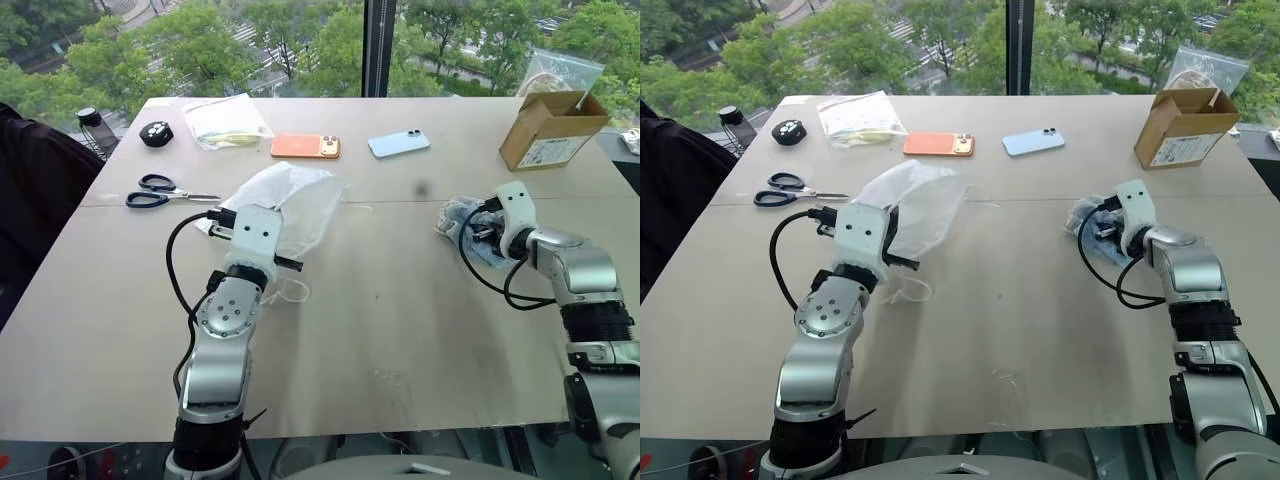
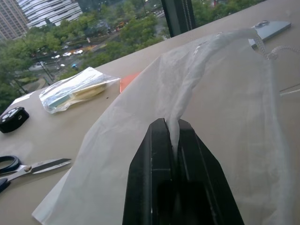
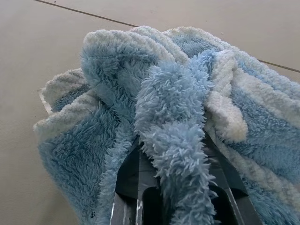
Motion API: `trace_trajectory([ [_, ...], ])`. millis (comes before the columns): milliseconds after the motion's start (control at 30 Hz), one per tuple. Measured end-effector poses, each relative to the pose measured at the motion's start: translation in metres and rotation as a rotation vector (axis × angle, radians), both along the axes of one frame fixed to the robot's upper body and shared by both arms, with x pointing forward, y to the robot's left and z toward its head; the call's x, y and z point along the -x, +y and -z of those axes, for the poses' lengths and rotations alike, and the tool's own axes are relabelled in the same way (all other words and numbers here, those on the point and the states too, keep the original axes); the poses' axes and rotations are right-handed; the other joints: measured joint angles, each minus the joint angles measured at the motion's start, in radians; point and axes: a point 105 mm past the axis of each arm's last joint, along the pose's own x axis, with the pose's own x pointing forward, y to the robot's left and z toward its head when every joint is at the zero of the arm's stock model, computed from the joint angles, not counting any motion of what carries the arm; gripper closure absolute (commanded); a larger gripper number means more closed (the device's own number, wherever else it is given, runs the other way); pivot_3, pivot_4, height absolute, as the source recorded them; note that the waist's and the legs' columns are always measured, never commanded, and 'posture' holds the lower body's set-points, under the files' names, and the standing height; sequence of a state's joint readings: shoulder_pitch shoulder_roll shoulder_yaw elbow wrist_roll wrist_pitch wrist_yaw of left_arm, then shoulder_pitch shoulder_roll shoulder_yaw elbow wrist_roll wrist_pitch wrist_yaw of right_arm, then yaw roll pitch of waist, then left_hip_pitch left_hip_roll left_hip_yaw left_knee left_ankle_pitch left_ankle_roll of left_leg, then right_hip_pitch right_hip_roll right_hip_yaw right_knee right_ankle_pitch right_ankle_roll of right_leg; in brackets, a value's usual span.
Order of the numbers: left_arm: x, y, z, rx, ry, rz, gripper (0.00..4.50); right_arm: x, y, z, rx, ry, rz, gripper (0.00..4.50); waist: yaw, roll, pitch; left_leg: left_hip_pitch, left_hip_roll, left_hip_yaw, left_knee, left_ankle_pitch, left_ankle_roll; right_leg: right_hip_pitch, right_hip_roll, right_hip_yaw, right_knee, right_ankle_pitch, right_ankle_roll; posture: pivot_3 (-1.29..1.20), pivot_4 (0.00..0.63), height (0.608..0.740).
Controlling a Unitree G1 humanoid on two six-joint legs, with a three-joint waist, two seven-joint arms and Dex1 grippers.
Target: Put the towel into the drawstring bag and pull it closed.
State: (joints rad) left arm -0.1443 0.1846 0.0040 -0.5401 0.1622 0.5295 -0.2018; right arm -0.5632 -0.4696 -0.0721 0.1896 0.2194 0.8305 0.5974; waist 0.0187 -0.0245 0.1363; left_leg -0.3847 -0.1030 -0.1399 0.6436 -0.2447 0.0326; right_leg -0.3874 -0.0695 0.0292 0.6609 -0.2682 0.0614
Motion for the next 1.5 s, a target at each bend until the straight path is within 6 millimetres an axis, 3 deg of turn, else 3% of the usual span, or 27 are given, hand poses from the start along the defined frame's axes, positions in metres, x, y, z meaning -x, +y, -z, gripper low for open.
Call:
trace_trajectory([
  [100,-0.003,-0.011,-0.011,0.035,-0.02,0.066,4.5,0.009,0.046,-0.013,-0.281,0.01,-0.144,4.5,-0.029,0.004,0.003,-0.001,0.001,0.002,-0.001,0.0,0.0,-0.003,0.001,0.001,0.001,0.0,0.0,0.0,0.15,0.734],
  [133,-0.004,-0.013,-0.012,0.045,-0.02,0.081,4.5,0.01,0.056,-0.022,-0.37,0.004,-0.173,4.5,-0.034,0.007,0.005,-0.004,0.001,0.003,-0.001,0.0,0.0,-0.007,0.001,0.002,0.002,0.0,0.0,0.0,0.15,0.734],
  [167,-0.005,-0.016,-0.013,0.059,-0.013,0.097,4.5,0.012,0.068,-0.046,-0.483,-0.038,-0.225,4.5,-0.037,0.01,0.006,-0.007,0.001,0.004,0.0,0.0,0.0,-0.011,0.001,0.002,0.003,0.0,0.0,0.0,0.15,0.734],
  [300,-0.006,-0.018,-0.011,0.098,0.021,0.129,4.5,0.026,0.085,-0.118,-0.664,-0.214,-0.375,4.5,-0.032,0.011,0.007,-0.014,0.001,0.002,0.0,0.0,-0.001,-0.017,0.001,0.001,0.003,0.0,0.0,0.0,0.15,0.734],
  [400,-0.007,-0.022,-0.014,0.115,0.024,0.155,4.5,0.043,0.104,-0.134,-0.718,-0.244,-0.476,4.5,-0.031,0.011,0.007,-0.015,0.0,0.002,0.0,0.0,-0.001,-0.017,0.0,0.002,0.002,0.0,0.0,0.0,0.15,0.734],
  [567,-0.006,-0.023,-0.01,0.126,0.048,0.167,4.5,0.061,0.118,-0.131,-0.67,-0.233,-0.569,4.5,-0.029,0.012,0.008,-0.015,0.0,0.002,0.001,0.0,0.0,-0.016,0.0,0.001,0.002,0.0,0.0,0.0,0.15,0.734],
  [633,-0.006,-0.024,-0.01,0.134,0.052,0.174,4.5,0.064,0.122,-0.115,-0.549,-0.211,-0.586,4.5,-0.03,0.012,0.008,-0.014,0.0,0.002,0.001,0.0,0.0,-0.016,0.0,0.001,0.003,0.0,0.0,0.0,0.15,0.734],
  [800,-0.006,-0.026,-0.011,0.148,0.053,0.19,4.5,0.056,0.121,-0.039,-0.163,-0.128,-0.554,4.5,-0.032,0.012,0.008,-0.014,0.0,0.004,0.001,0.001,-0.001,-0.017,0.0,0.002,0.003,0.0,0.0,0.0,0.15,0.734],
  [867,-0.005,-0.028,-0.01,0.152,0.056,0.206,4.5,0.056,0.12,-0.032,-0.121,-0.128,-0.563,4.5,-0.032,0.011,0.008,-0.014,0.0,0.004,0.001,0.001,-0.001,-0.018,0.001,0.002,0.003,0.0,0.0,0.0,0.15,0.734],
  [1100,0.012,-0.057,0.0,0.056,0.112,0.409,4.5,0.06,0.144,-0.05,-0.277,-0.115,-0.596,4.5,-0.031,0.011,0.008,-0.014,0.0,0.004,0.001,0.0,-0.001,-0.017,0.001,0.006,0.003,0.0,0.0,0.0,0.15,0.734],
  [1233,0.018,-0.062,0.01,0.02,0.153,0.456,4.5,0.059,0.151,-0.057,-0.389,-0.048,-0.556,4.5,-0.03,0.012,0.008,-0.014,0.0,0.003,0.001,0.0,-0.001,-0.017,0.001,0.006,0.003,0.0,0.0,0.0,0.15,0.734],
  [1367,0.021,-0.063,0.007,0.039,0.145,0.468,4.5,0.047,0.159,-0.064,-0.663,0.108,-0.422,4.5,-0.032,0.012,0.008,-0.014,0.0,0.004,0.0,0.0,-0.001,-0.018,0.001,0.007,0.004,0.0,0.0,0.0,0.15,0.734],
  [1500,0.024,-0.07,0.006,0.099,0.152,0.499,4.5,0.04,0.165,-0.051,-0.892,0.289,-0.288,4.5,-0.032,0.012,0.008,-0.014,0.0,0.004,0.0,0.001,-0.001,-0.019,0.001,0.007,0.004,0.0,0.0,0.0,0.15,0.734],
])
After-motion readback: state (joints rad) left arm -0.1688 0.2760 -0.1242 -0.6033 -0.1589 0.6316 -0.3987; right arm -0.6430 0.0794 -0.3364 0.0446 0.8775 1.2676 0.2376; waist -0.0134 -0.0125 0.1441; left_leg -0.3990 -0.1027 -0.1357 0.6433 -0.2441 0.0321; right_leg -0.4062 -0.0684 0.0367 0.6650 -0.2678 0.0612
